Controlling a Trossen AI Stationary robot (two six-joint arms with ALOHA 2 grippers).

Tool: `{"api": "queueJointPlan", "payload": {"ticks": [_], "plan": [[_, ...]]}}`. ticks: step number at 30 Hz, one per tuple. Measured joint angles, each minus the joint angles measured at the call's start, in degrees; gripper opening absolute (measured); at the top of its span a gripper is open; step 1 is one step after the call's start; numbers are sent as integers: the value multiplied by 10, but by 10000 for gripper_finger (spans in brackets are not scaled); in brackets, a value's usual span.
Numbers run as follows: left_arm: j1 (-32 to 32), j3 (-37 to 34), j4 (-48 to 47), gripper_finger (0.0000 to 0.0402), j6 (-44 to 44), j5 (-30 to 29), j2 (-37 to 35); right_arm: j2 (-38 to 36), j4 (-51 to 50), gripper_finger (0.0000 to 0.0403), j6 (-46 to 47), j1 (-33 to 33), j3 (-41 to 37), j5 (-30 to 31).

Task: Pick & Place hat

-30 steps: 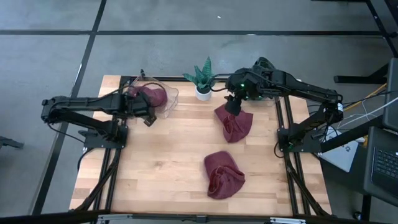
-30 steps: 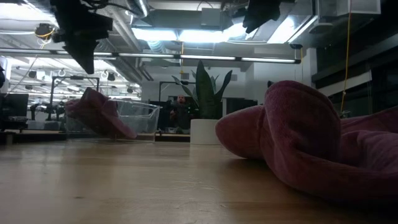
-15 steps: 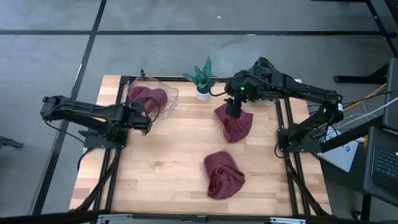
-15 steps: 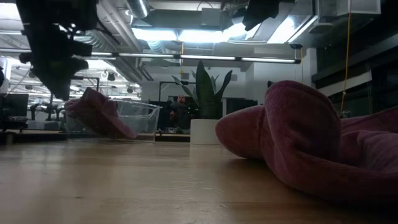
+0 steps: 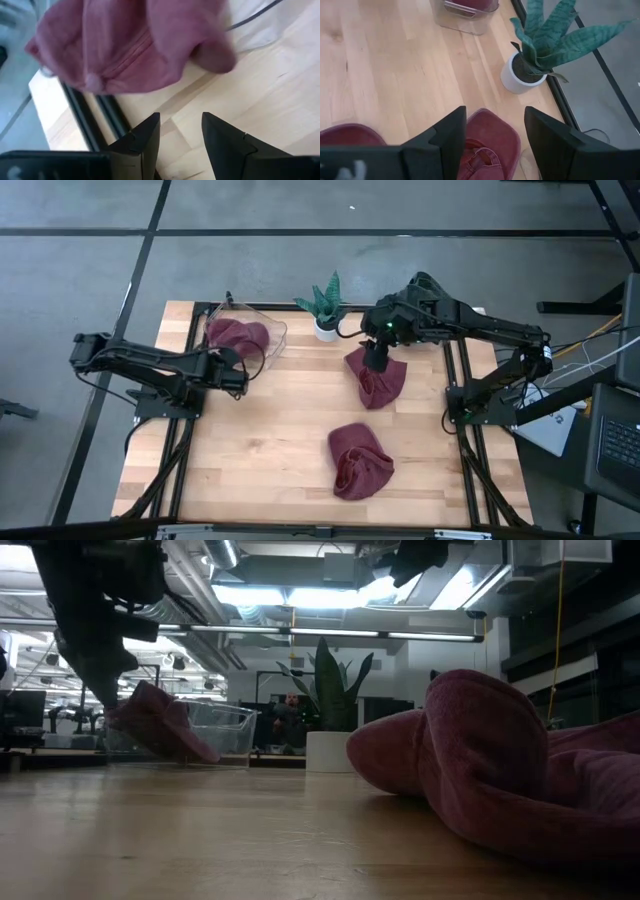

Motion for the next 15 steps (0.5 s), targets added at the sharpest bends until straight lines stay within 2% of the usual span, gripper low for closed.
{"api": "queueJointPlan", "payload": {"ticks": [5, 15], "plan": [[0, 0, 45, 141, 34, -21, 11, 0, 0, 200, 0, 4, 0, 0], [34, 0, 49, 137, 35, -44, 52, 0, 0, 200, 0, 4, 0, 0]]}}
